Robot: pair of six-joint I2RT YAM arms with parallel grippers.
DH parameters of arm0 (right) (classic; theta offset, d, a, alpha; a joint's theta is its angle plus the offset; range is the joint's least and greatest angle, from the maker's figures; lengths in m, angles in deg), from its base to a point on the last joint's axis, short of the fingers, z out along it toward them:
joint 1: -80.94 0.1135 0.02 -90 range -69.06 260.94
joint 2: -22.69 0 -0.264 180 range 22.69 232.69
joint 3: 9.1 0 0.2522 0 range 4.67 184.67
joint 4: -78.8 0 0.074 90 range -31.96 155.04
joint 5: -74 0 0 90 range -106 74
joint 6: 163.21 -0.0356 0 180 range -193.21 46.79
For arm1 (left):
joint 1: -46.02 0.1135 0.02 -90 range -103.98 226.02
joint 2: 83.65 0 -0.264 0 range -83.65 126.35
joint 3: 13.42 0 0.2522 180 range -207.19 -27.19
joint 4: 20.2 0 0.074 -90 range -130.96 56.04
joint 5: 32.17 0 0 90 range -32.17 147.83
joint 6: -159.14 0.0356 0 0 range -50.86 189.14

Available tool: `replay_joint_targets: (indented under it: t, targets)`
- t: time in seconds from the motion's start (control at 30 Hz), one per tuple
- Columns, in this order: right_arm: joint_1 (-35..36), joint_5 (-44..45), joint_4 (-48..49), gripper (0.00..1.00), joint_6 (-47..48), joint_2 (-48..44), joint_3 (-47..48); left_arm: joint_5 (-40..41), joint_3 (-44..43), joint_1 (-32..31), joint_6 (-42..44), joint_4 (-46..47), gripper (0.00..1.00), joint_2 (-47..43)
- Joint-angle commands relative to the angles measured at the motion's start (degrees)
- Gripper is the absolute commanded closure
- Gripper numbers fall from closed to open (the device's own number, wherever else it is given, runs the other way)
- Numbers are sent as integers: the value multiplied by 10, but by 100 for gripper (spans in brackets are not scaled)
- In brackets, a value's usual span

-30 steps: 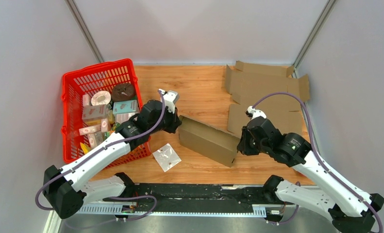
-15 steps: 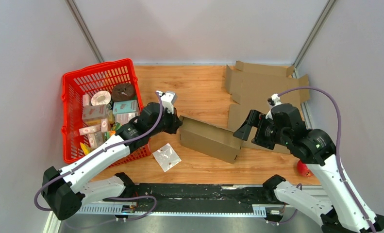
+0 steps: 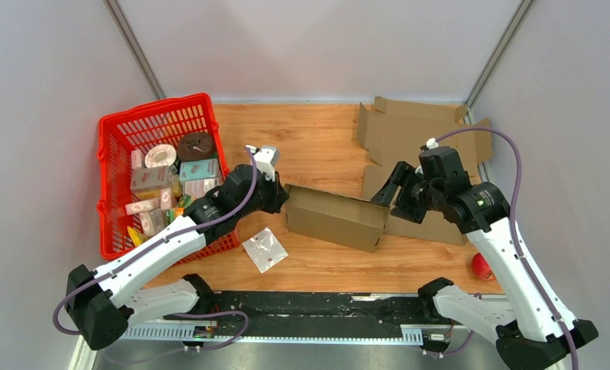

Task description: Fold the paper box

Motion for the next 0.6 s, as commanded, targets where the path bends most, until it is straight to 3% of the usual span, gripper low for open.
replay_joint_targets:
  t: [0.0, 0.2, 0.33, 0.43, 0.57]
  targets:
    - [-20, 18, 33, 36, 4, -8, -16, 4, 12, -4, -8, -56, 94, -8]
    - [-41, -17, 68, 37, 15, -2, -53, -12, 8, -4, -8, -57, 76, -24]
    - [-41, -31, 86, 45, 21, 0, -65, -26, -23, -4, 6, -77, 59, -25]
    - [-41, -39, 88, 47, 33, 1, -66, -28, -64, 0, 27, -111, 52, -32]
    - [-41, -50, 91, 51, 49, 4, -69, -63, -108, 28, 46, -145, 49, -38]
